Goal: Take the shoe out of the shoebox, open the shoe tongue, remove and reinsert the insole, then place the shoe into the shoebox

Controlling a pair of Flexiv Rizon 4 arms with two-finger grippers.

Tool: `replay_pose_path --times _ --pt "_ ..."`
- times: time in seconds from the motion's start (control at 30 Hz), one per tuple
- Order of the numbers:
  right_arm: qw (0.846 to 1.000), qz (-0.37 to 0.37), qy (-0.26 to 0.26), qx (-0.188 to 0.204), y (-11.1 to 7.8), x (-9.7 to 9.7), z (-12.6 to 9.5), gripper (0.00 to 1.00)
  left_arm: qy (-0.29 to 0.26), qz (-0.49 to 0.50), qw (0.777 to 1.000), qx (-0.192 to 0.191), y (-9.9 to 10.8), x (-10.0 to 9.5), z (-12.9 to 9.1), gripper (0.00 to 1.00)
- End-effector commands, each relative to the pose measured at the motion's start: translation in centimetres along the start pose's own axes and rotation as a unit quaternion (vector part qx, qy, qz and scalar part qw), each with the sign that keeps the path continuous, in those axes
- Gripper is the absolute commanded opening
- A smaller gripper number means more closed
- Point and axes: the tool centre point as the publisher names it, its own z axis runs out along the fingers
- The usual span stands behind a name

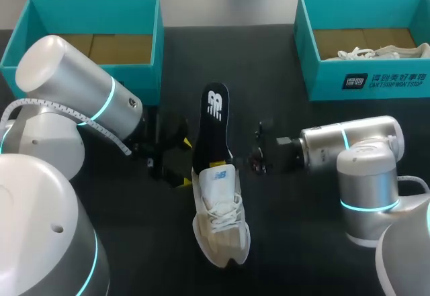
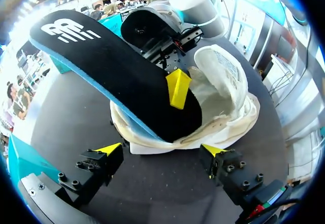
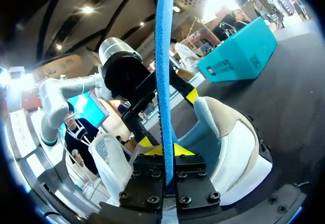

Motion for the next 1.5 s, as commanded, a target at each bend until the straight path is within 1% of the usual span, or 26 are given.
replay_pose_path --times 0.03,0.33,0.43,0.53,0.57,0.63,0.73,0.77,0.8,0.87,0.97,1.0,1.07,1.27,1.5 --pt "1.000 0.018 0.002 0.012 -0.9 -0.1 0.3 0.00 -0.001 0.000 1.000 -0.002 -0.1 0.0 0.1 1.00" --pt "0.998 0.046 0.003 0.033 -1.6 0.1 0.5 0.00 -0.001 0.000 1.000 -0.002 -0.1 0.0 0.1 1.00" --pt "0.999 0.045 0.001 0.024 -1.6 0.2 0.5 0.00 -0.001 0.000 1.000 -0.002 -0.1 0.0 0.1 1.00" --pt "0.999 0.033 0.000 0.019 -1.2 0.3 0.4 0.01 -0.001 0.000 1.000 -0.002 -0.1 0.0 0.1 1.00" --pt "0.999 0.029 -0.001 0.021 -0.9 0.4 0.3 0.11 -0.001 0.000 1.000 -0.002 -0.1 0.0 0.1 1.00" --pt "1.000 0.020 -0.002 0.021 -0.5 0.4 0.3 0.25 -0.001 0.000 1.000 -0.002 -0.1 0.0 0.1 1.00" --pt "1.000 0.011 -0.003 0.022 0.0 0.4 0.2 0.23 -0.001 0.000 1.000 -0.002 -0.1 0.0 0.1 1.00" --pt "1.000 0.009 -0.003 0.024 0.1 0.4 0.2 0.24 -0.001 0.000 1.000 -0.002 -0.1 0.0 0.1 1.00" --pt "1.000 0.006 -0.004 0.024 0.2 0.5 0.3 0.27 -0.001 0.000 1.000 -0.002 -0.1 0.0 0.1 1.00" --pt "1.000 0.003 -0.002 0.025 0.3 0.5 0.3 0.28 -0.001 0.000 1.000 -0.002 -0.1 0.0 0.1 1.00" --pt "1.000 -0.003 -0.002 0.026 0.5 0.7 0.3 0.31 -0.001 0.000 1.000 -0.002 -0.1 0.0 0.1 1.00" --pt "1.000 -0.006 -0.002 0.027 0.6 0.9 0.3 0.34 -0.001 0.000 1.000 -0.002 -0.1 0.0 0.1 1.00" --pt "1.000 -0.011 -0.003 0.027 0.8 1.0 0.3 0.35 -0.001 0.000 1.000 -0.002 -0.1 0.0 0.1 1.00" --pt "0.999 -0.024 -0.003 0.029 1.5 1.2 0.3 0.42 -0.001 0.000 1.000 -0.002 -0.1 0.0 0.1 1.00" --pt "0.999 -0.038 -0.002 0.035 2.8 0.8 0.2 0.44 -0.001 0.000 1.000 -0.002 -0.1 0.0 0.1 1.00"
